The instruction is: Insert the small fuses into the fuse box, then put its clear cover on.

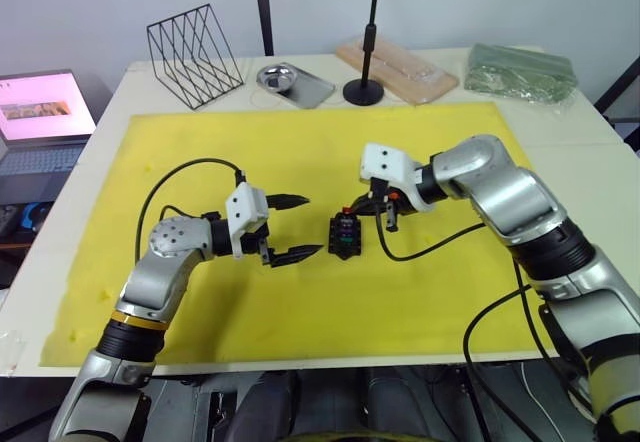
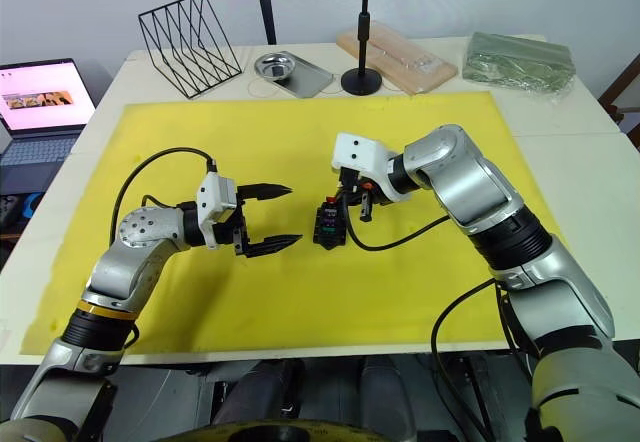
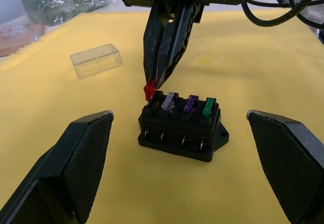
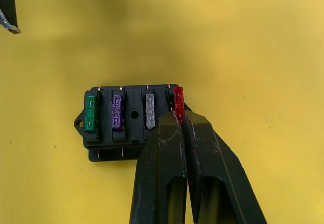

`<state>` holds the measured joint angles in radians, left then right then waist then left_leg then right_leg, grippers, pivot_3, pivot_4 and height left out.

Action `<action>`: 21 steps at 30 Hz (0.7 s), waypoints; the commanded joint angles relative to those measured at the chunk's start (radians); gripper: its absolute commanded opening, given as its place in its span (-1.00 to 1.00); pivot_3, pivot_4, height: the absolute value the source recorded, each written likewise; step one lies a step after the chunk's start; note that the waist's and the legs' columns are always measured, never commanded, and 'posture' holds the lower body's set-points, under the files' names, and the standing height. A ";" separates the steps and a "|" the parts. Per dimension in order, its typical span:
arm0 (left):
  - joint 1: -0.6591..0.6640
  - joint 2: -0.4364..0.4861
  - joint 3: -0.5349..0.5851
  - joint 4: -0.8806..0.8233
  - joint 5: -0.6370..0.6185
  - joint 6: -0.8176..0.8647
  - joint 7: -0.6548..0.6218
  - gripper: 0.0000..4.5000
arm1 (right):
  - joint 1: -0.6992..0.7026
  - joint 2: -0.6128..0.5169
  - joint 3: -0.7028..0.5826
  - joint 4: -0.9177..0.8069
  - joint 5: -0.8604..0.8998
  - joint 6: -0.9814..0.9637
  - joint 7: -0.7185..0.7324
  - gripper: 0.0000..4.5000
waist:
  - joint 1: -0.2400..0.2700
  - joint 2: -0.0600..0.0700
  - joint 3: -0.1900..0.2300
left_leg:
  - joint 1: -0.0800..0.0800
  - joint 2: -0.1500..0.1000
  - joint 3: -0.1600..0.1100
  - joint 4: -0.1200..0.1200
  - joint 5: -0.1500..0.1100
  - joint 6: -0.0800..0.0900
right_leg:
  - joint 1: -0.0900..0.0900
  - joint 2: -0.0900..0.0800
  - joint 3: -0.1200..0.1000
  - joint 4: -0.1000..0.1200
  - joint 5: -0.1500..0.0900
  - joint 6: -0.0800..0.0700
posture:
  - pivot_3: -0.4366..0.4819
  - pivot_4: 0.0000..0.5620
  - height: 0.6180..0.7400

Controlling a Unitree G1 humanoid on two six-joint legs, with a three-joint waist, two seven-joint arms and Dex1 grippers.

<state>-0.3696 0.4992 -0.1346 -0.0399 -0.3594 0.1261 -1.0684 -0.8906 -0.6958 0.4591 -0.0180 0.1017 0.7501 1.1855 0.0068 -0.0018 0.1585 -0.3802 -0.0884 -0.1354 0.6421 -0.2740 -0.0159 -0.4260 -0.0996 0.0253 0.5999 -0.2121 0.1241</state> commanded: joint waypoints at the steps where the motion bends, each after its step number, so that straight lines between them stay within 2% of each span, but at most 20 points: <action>1: -0.015 0.007 0.018 -0.027 -0.003 -0.006 0.001 1.00 | -0.007 0.002 0.001 -0.009 -0.010 -0.017 0.011 -0.99 | 0.000 0.000 0.000 | 0.000 0.000 0.000 0.000 0.000 0.000 | 0.000 0.000 0.000 0.000 0.000 0.000 | -0.05 -0.47 1.00; 21: -0.017 0.006 0.013 -0.020 0.006 -0.016 -0.002 1.00 | -0.006 0.022 0.017 0.002 -0.044 -0.017 0.011 -0.99 | 0.000 0.000 0.000 | 0.000 0.000 0.000 0.000 0.000 -0.001 | 0.000 0.000 0.000 0.000 0.000 0.000 | -0.05 -0.47 1.00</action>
<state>-0.3695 0.4992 -0.1347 -0.0427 -0.3542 0.1261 -1.0676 -0.8876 -0.6820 0.4768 -0.0094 0.0632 0.7401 1.1949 0.0067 -0.0018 0.1585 -0.3801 -0.0884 -0.1355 0.6421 -0.2736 -0.0166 -0.4261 -0.0996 0.0253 0.6000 -0.2121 0.1241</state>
